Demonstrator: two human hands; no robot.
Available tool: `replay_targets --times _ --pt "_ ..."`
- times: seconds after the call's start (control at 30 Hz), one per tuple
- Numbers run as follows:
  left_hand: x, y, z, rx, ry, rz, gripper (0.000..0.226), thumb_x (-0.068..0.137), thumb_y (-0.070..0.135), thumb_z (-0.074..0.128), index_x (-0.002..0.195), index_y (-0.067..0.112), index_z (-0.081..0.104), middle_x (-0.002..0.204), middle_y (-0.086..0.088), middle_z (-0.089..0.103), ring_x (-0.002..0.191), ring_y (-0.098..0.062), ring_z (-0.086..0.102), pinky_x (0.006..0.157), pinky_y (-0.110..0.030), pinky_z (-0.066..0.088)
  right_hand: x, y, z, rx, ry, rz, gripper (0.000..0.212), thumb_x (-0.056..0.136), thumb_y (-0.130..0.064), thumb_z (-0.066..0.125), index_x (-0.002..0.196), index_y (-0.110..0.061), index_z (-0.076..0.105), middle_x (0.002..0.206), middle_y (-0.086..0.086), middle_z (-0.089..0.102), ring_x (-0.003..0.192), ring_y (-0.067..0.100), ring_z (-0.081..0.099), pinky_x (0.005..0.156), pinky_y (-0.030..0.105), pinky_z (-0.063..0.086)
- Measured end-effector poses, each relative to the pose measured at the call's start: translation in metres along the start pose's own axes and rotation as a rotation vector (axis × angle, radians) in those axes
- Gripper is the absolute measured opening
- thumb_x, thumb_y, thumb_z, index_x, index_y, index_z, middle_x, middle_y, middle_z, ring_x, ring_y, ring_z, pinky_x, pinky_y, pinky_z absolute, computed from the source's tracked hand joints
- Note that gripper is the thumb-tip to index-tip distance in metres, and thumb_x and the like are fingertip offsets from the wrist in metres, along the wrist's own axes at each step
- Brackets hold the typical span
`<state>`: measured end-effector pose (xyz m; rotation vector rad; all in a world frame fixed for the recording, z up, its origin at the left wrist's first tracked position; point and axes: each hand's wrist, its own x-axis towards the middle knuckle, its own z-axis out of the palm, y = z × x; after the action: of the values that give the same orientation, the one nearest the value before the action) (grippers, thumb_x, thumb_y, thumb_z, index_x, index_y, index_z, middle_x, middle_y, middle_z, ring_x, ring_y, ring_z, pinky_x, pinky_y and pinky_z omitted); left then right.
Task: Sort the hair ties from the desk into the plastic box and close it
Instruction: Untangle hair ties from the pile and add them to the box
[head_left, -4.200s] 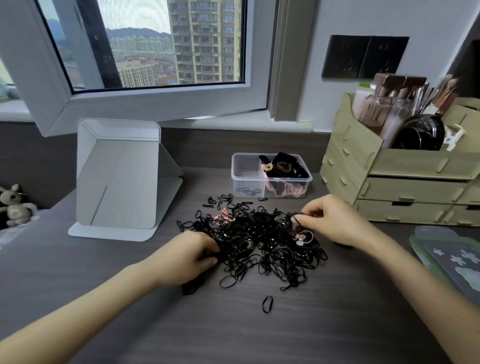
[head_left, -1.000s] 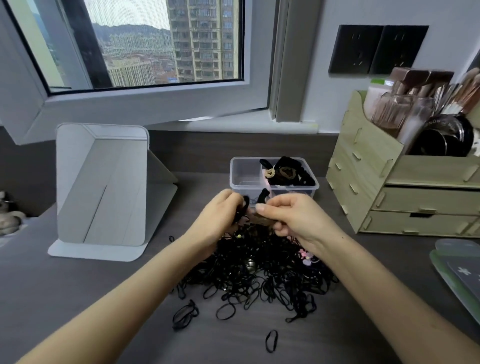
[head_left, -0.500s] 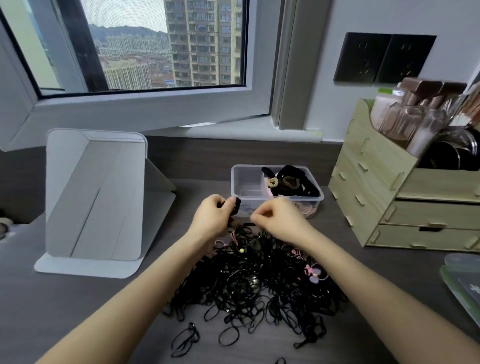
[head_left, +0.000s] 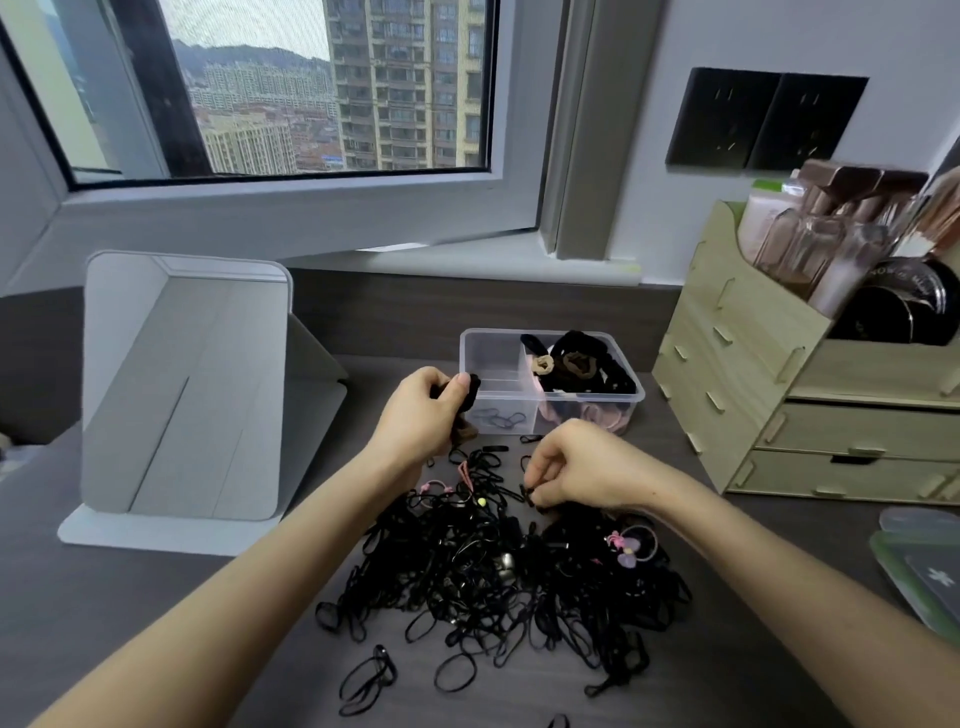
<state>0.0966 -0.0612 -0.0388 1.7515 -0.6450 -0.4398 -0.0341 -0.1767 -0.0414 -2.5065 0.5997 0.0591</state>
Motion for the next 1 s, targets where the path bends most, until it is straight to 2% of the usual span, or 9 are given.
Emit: replay_targets --times 0.2,0.3,0.43,0.5,0.6,0.67,0.77,0.9,1.0 --pt "-0.002 0.013 0.005 -0.015 -0.053 0.035 0.025 0.096 0.032 0.046 0.082 0.011 0.050 0.065 -0.001 0.056 0.045 -0.004 0.061 0.051 -0.026 0.037 -0.021 0.010 -0.025 0.315 0.224 0.023 0.011 0.069 -0.013 0.081 0.075 -0.016 0.072 0.072 0.002 0.072 0.062 0.006 0.065 0.067 0.018 0.053" --pt "-0.004 0.020 0.011 0.080 -0.144 0.065 0.026 0.094 0.034 0.048 0.084 0.010 0.053 0.067 -0.002 0.059 0.052 -0.012 0.060 0.051 -0.026 0.040 -0.029 0.012 -0.028 0.496 0.271 0.037 0.010 0.070 -0.008 0.079 0.076 -0.006 0.072 0.069 0.008 0.069 0.058 0.011 0.060 0.051 0.021 0.051" --pt "-0.014 0.018 0.020 0.318 -0.347 0.152 0.020 0.091 0.033 0.055 0.090 0.013 0.059 0.071 0.005 0.060 0.052 -0.006 0.056 0.049 -0.019 0.044 -0.033 0.017 -0.027 0.803 0.281 0.095 0.009 0.073 0.000 0.074 0.078 -0.003 0.068 0.068 0.010 0.065 0.052 0.012 0.061 0.047 0.018 0.052" --pt "-0.018 0.016 0.023 0.333 -0.431 0.186 0.013 0.090 0.033 0.056 0.093 0.022 0.062 0.081 0.009 0.061 0.062 -0.004 0.055 0.054 -0.015 0.044 -0.035 0.018 -0.026 0.899 0.312 0.104 0.011 0.074 0.006 0.071 0.079 -0.002 0.067 0.070 0.013 0.065 0.053 0.011 0.064 0.052 0.020 0.056" --pt "-0.022 0.019 0.027 0.322 -0.527 0.214 0.016 0.088 0.038 0.058 0.096 0.026 0.064 0.078 0.013 0.061 0.058 0.004 0.053 0.056 -0.014 0.044 -0.035 0.018 -0.022 0.953 0.370 0.108 0.013 0.075 0.011 0.069 0.082 0.001 0.065 0.070 0.015 0.064 0.052 0.010 0.065 0.052 0.020 0.056" --pt "-0.021 0.019 0.030 0.383 -0.537 0.261 0.023 0.084 0.043 0.061 0.097 0.025 0.065 0.083 0.012 0.066 0.070 0.005 0.060 0.067 -0.019 0.049 -0.035 0.017 -0.020 0.971 0.401 0.109 0.012 0.075 0.011 0.068 0.083 0.002 0.065 0.070 0.015 0.064 0.050 0.010 0.065 0.050 0.018 0.055" --pt "-0.021 0.021 0.034 0.445 -0.514 0.332 0.028 0.082 0.044 0.063 0.097 0.021 0.068 0.098 0.004 0.072 0.093 -0.009 0.065 0.087 -0.031 0.051 -0.038 0.016 -0.017 0.970 0.420 0.094 0.012 0.077 0.012 0.067 0.081 0.001 0.066 0.067 0.014 0.065 0.048 0.011 0.064 0.048 0.017 0.053" --pt "-0.020 0.023 0.038 0.501 -0.493 0.328 0.016 0.085 0.027 0.061 0.070 0.026 0.058 0.065 0.008 0.059 0.057 -0.006 0.052 0.057 -0.019 0.043 -0.042 0.019 -0.021 0.934 0.400 0.066 0.016 0.076 0.015 0.066 0.086 0.003 0.066 0.063 0.012 0.065 0.048 0.009 0.063 0.048 0.017 0.052" --pt "-0.015 0.030 0.036 0.549 -0.475 0.325 0.019 0.087 0.024 0.058 0.070 0.027 0.053 0.059 0.010 0.052 0.049 -0.003 0.045 0.044 -0.011 0.035 -0.046 0.026 -0.026 0.850 0.351 0.061 0.014 0.076 0.012 0.067 0.086 0.003 0.067 0.068 0.015 0.067 0.052 0.011 0.064 0.050 0.019 0.054"
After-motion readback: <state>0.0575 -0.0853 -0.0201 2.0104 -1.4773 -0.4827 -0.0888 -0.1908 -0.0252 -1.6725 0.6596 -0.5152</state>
